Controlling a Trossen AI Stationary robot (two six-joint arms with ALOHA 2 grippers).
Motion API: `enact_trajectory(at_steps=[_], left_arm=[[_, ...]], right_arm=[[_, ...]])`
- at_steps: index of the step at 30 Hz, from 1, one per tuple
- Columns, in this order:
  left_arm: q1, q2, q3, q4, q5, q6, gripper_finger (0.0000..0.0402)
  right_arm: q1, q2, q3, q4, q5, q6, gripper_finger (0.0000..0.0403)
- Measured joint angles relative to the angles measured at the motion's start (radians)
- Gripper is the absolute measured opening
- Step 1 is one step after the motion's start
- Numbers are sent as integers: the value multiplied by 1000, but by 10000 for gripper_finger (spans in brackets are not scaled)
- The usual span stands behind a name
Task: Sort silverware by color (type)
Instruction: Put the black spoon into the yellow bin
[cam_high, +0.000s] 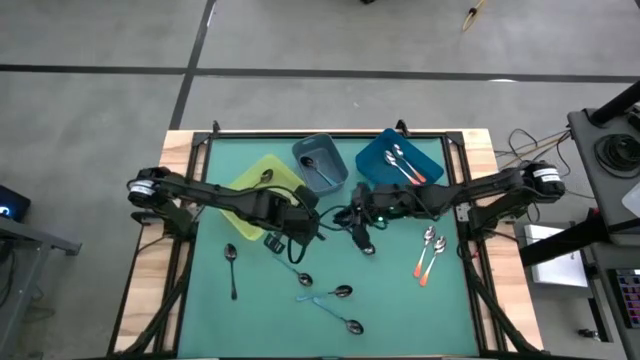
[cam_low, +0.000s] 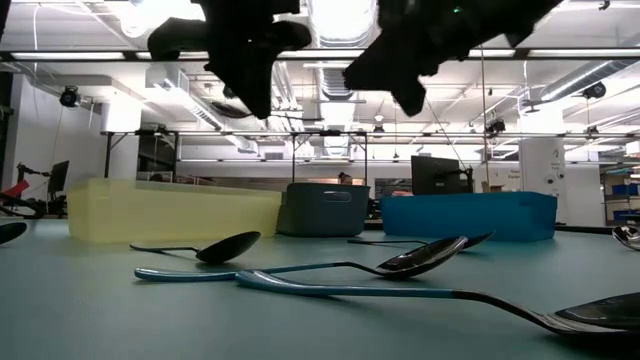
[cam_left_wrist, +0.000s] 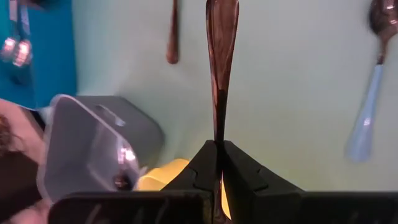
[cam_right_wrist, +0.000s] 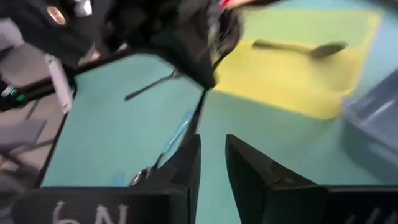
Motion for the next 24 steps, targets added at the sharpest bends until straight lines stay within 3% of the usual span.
enact_trajectory(at_steps=[13, 24], left_arm=[[-3, 0, 12, -18, -76, 52, 0], [-2, -2, 11, -62, -79, 5, 0]], right_arm=[[-40, 269, 364, -334, -142, -43, 192], [-58, 347, 436, -357, -122, -77, 206]])
